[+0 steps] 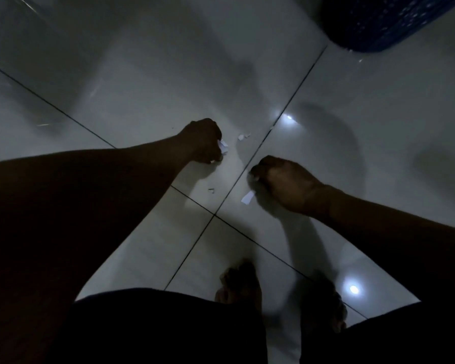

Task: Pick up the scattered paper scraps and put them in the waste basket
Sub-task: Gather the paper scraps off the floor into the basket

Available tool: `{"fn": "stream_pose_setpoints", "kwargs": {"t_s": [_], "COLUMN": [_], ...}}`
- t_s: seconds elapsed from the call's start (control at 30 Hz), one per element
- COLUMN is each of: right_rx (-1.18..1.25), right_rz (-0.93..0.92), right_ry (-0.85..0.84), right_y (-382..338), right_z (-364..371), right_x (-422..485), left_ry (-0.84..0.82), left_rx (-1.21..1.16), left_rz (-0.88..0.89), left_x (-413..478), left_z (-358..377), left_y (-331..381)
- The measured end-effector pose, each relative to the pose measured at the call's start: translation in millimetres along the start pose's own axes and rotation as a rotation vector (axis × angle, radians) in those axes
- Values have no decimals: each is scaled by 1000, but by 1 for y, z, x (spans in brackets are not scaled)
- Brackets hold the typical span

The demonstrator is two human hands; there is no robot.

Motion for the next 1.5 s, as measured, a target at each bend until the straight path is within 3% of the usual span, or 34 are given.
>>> {"fn": "stream_pose_setpoints", "kwargs": {"t_s": [0.2, 0.5, 0.6, 0.7, 0.77, 1.0, 1.27, 1.4, 1.5], "right_rx": [-134, -333, -272, 32, 75, -37, -285, -260, -87], "right_rz": [-83, -177, -82, 55, 99, 172, 77, 89, 163], "right_ry": [75, 2, 3, 140, 186, 99, 123, 103, 91], "right_y": [-20, -28, -23, -7, -1, -6, -23, -21, -4], "right_z": [20, 14, 3, -22, -32, -41, -55, -54, -58], "right_x": [-3, 6, 15, 25, 34, 51, 62, 63, 54], "left_ry": [33, 227, 234, 238, 240, 233, 228, 188, 205], "left_rx": [-112, -183, -252, -305, -335, -364, -395, -414, -411], "left_rz": [-43, -10, -29, -61, -65, -49, -18, -6, 24], "left_x": [3, -3, -1, 2, 3, 4, 11, 17, 15], "left_z": [-15, -34, -36, -36, -36, -37, -35, -40, -50], "left_y": [-1, 0, -9, -23, -29, -34, -27, -15, 7]}}
Point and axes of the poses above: each hand's wrist, its own x-axis towards the middle knuckle, its own z-axis out of the palm, y = z × x, the point moved 7 cm from there along x, towards the middle knuckle, and after that the axes turned 11 degrees about -y, right-handed, at the moved point
